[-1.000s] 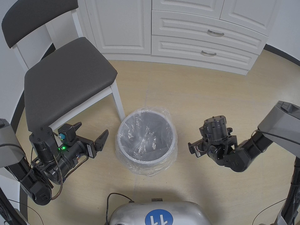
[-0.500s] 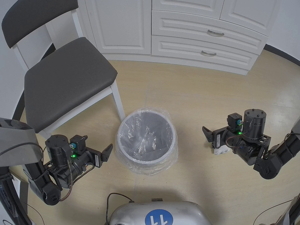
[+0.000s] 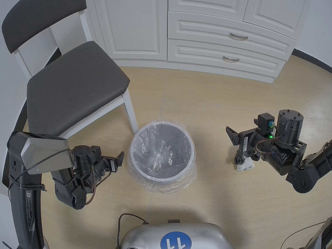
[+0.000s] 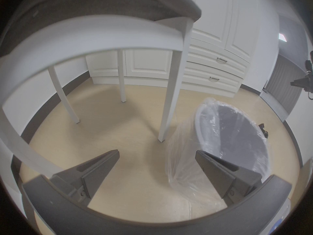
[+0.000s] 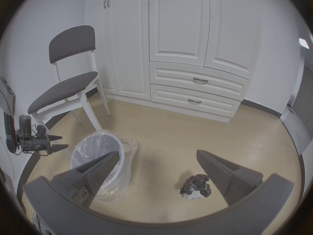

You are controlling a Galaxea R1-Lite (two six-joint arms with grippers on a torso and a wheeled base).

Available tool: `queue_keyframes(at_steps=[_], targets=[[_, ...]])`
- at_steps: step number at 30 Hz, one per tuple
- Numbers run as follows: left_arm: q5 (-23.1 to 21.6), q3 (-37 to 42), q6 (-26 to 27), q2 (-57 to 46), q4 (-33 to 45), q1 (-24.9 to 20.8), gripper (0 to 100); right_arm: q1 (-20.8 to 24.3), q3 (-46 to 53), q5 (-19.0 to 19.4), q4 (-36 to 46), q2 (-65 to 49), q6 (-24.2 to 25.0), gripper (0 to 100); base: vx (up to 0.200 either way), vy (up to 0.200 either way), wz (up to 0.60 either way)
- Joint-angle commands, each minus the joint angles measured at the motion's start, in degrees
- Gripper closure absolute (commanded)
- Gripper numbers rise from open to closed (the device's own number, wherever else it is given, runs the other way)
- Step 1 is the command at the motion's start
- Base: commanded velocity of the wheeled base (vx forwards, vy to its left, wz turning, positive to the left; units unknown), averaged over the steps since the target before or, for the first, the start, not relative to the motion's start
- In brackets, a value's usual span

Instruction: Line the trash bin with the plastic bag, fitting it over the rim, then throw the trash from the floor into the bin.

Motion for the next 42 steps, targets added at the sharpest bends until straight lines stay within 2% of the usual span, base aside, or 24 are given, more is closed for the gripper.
queue_keyframes(at_steps=[1,8,12,17,20,26,33,38,42], targets=[[-0.7,-8.9,-2.0,9.4,2.4,1.7,0,-0.6,-0.9,0.1,0.0,-0.1,0.1,0,0.000,0.000,0.00],[-0.9,-18.9,-5.2,11.4,10.8,2.3,0,-1.5,-1.3,0.1,-0.3,0.7,0.2,0,0.000,0.000,0.00],[-4.5,-27.1,-9.8,13.4,16.7,2.1,0,-3.2,-2.1,0.7,-0.3,0.7,0.3,0,0.000,0.000,0.00],[-7.1,-32.4,-10.3,16.0,19.1,1.8,0,-4.3,-2.7,2.0,0.0,0.9,0.3,0,0.000,0.000,0.00],[-8.7,-38.4,-10.1,19.3,25.2,1.5,0,-5.2,-3.2,2.4,-0.2,2.7,0.3,0,0.000,0.000,0.00],[-8.6,-44.7,-8.7,21.4,35.5,1.3,0,-6.4,-3.7,2.7,-0.1,4.9,0.3,0,0.000,0.000,0.00],[-8.2,-47.2,-4.9,21.4,41.1,1.5,0,-7.7,-4.8,3.7,0.0,9.2,0.3,0,0.000,0.000,0.00],[-6.7,-45.5,-2.9,20.5,40.0,2.2,0,-8.1,-5.3,3.7,0.0,11.4,0.3,0,0.000,0.000,0.00],[-5.9,-41.3,-2.9,17.7,36.4,3.0,0,-8.0,-5.0,3.7,0.1,11.4,0.2,0,0.000,0.000,0.00]])
